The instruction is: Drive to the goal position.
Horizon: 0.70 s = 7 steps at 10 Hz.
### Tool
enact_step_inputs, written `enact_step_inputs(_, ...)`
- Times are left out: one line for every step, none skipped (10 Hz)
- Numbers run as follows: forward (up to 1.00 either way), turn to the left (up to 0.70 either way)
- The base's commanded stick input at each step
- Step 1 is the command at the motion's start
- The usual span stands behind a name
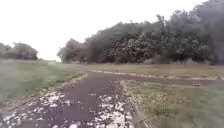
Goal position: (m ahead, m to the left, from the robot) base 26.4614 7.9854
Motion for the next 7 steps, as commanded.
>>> enact_step_inputs(0.70,0.00)
enact_step_inputs(0.70,0.00)
enact_step_inputs(0.70,0.00)
enact_step_inputs(0.70,0.00)
enact_step_inputs(0.70,0.00)
enact_step_inputs(0.70,0.00)
enact_step_inputs(0.70,0.00)
